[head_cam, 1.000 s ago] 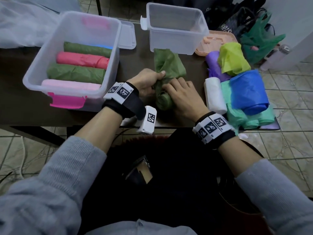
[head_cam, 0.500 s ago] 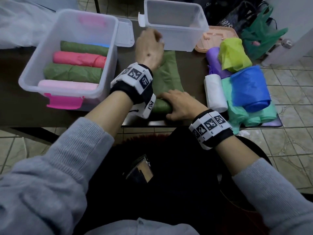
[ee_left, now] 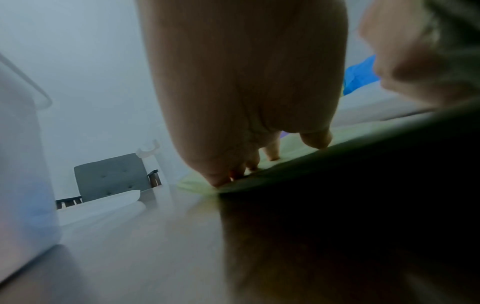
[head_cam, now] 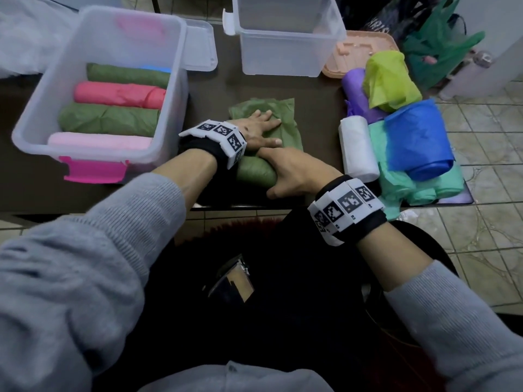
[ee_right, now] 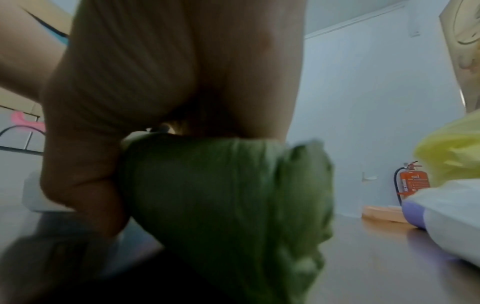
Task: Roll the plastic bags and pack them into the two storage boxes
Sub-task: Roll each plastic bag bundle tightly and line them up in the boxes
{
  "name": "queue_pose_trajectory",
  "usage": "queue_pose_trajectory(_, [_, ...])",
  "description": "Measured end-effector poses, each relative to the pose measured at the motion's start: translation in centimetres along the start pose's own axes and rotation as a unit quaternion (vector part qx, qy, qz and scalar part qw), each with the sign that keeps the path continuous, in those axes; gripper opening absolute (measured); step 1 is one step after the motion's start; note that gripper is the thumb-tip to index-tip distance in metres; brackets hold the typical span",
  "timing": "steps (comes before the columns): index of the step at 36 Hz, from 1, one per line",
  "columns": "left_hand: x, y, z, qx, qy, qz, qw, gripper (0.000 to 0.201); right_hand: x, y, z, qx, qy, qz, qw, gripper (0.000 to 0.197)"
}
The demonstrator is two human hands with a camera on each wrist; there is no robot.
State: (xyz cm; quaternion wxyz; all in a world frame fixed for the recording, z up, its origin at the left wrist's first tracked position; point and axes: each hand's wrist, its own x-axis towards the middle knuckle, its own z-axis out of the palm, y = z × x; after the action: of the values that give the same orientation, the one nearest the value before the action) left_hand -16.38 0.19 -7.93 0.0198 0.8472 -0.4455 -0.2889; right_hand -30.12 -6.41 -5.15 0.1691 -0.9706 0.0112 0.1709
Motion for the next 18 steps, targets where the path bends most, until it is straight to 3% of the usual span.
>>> queue_pose_trajectory(10, [-0.1, -0.1, -0.4, 0.029, 0.004, 0.012, 1.000, 0.064, -0.2, 0.0, 1.1, -0.018, -0.001, -0.001, 1.000, 0.038])
queue_pose_trajectory(13, [0.0, -0.1, -0.4, 0.030, 0.007, 0.015, 0.999, 0.064, -0.4, 0.2, 1.5, 0.000, 0.004, -0.004, 1.000, 0.039])
queue_pose_trajectory(18, [0.1, -0.3, -0.6, 0.020, 0.012, 0.014, 1.000, 0.064, -0.1, 0.5, 1.5, 0.010, 0.005, -0.010, 1.000, 0.057])
